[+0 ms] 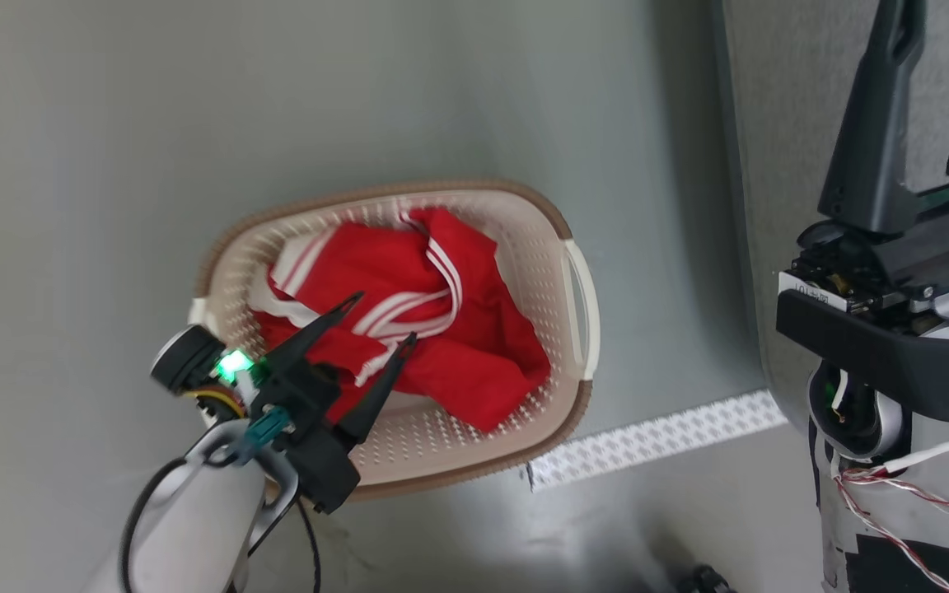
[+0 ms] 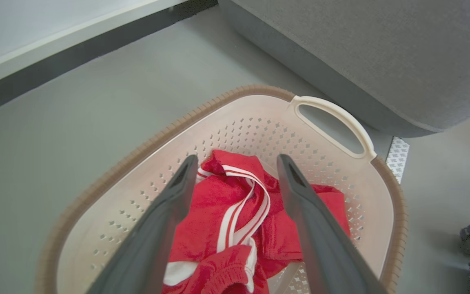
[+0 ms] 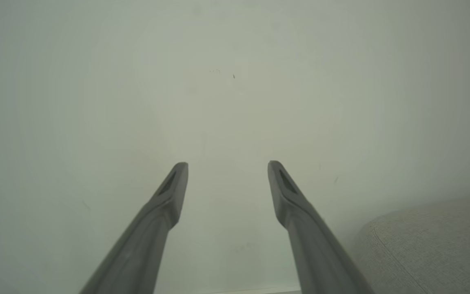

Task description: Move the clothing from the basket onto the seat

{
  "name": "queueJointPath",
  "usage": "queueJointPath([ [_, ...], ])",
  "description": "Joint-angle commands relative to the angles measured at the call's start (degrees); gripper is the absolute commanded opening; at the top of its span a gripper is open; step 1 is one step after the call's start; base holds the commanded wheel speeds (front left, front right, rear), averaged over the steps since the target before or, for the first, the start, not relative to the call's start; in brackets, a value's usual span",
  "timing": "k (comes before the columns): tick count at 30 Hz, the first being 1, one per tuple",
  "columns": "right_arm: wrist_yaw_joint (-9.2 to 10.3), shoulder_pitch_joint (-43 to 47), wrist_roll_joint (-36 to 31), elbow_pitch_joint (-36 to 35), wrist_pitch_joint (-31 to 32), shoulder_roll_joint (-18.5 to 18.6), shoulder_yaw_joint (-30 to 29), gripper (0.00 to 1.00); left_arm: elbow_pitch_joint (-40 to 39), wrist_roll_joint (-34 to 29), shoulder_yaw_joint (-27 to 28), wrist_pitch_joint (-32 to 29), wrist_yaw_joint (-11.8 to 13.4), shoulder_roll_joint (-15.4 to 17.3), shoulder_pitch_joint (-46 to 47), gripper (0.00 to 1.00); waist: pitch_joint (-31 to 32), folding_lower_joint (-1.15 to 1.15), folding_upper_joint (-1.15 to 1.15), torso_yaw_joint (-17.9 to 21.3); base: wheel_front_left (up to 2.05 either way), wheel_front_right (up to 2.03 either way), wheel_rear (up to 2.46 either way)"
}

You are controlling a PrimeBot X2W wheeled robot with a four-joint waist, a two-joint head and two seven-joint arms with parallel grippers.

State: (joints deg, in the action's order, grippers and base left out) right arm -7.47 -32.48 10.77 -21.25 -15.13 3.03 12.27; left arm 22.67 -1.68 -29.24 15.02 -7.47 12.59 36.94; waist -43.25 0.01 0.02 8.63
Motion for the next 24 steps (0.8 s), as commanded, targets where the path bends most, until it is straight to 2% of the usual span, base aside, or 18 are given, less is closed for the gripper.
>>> queueJointPath([
  [1, -0.04, -1.0, 0.6, -0.6, 0.0, -0.2, 0.1, 1.00, 1.2, 0.9, -1.4, 0.2, 0.0, 0.5, 1.7, 1.00, -5.0, -0.01, -0.02, 2.8, 0.00, 0.00, 0.00],
  [7, -0.04, -2.2, 2.2, -2.0, 0.0, -0.2, 0.0, 1.00, 8.2, 0.8, -6.1, 0.2, 0.0, 0.5, 7.9, 1.00, -8.0, -0.01, -0.02, 3.7, 0.00, 0.00, 0.00],
  [16, -0.04, -1.8, 5.0, -2.7, 0.0, -0.2, -0.3, 1.00, 23.7, -1.2, -8.0, -0.1, 1.0, -0.9, 15.0, 1.00, -10.2, -0.01, -0.02, 5.2, 0.00, 0.00, 0.00],
  [24, -0.04, -2.1, 6.7, -2.9, 0.0, -0.2, -0.8, 1.00, 32.3, -0.5, -9.0, -1.3, 0.7, -2.6, 19.0, 1.00, -11.1, -0.01, -0.02, 6.0, 0.00, 0.00, 0.00],
])
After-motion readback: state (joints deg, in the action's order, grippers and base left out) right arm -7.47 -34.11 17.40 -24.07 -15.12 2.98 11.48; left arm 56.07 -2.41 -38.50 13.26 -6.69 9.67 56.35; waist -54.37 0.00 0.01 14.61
